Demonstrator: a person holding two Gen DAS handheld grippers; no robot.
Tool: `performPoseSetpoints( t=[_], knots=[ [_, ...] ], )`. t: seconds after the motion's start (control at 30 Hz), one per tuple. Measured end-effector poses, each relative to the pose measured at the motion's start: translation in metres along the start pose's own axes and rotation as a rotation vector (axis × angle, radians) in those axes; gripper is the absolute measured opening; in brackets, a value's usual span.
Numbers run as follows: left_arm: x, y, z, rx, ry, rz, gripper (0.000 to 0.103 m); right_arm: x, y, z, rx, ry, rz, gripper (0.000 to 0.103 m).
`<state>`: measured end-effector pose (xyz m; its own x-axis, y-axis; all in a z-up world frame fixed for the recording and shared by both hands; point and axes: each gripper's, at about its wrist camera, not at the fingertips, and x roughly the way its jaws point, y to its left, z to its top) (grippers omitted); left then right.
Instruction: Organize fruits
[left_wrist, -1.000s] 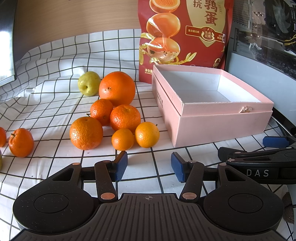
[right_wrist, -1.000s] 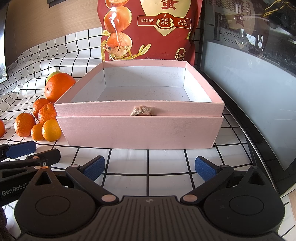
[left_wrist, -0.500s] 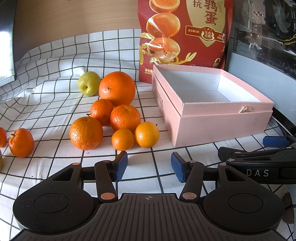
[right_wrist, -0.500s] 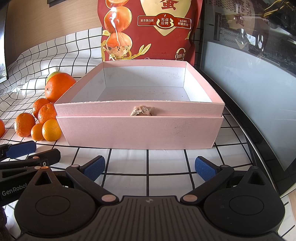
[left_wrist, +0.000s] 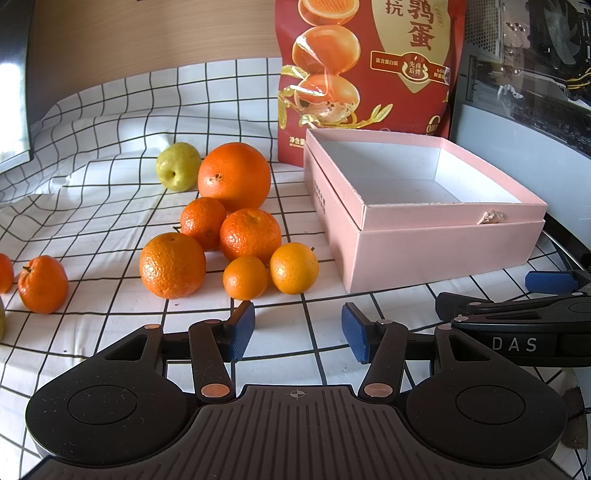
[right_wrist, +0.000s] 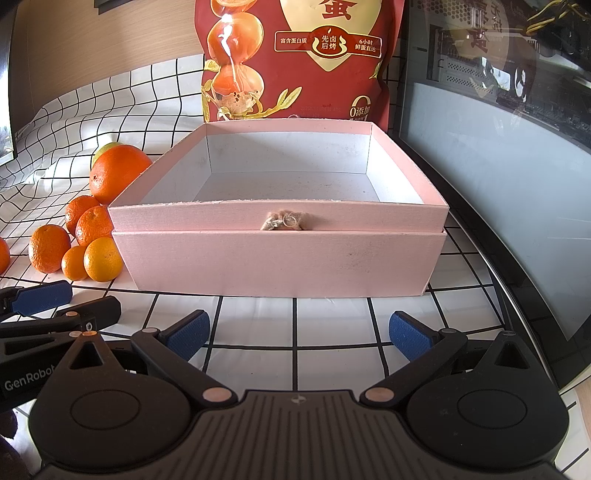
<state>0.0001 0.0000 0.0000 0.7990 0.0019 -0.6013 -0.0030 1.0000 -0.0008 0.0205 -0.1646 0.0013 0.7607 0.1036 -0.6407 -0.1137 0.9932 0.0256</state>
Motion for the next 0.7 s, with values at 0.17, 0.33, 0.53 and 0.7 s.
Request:
performPoseSetpoints(
  t=[0.17,0.33,0.53,0.7],
  knots=[
    [0.001,0.000,0.003,-0.002,-0.002,-0.004,0.057,-0.001,0.000,-0.001,0.000,0.000,0.000,0.103],
    [-0.007,0.021,0.011,-0.042,0.006,-0.148,0.046,0.000,-0.001,0.003,-0.042,0.083,0.056,0.103],
    [-0.045,0.088,0.047,-0.128,-0.076,-0.204,0.046,-0.001,0.001,0.007,-0.026,0.104,0.024,0.103],
    [-0.062,0.165,0.073,-0.151,-0.077,-0.072,0.046,-0.003,-0.001,0.011,-0.036,0.144,0.037,0.103]
  ],
)
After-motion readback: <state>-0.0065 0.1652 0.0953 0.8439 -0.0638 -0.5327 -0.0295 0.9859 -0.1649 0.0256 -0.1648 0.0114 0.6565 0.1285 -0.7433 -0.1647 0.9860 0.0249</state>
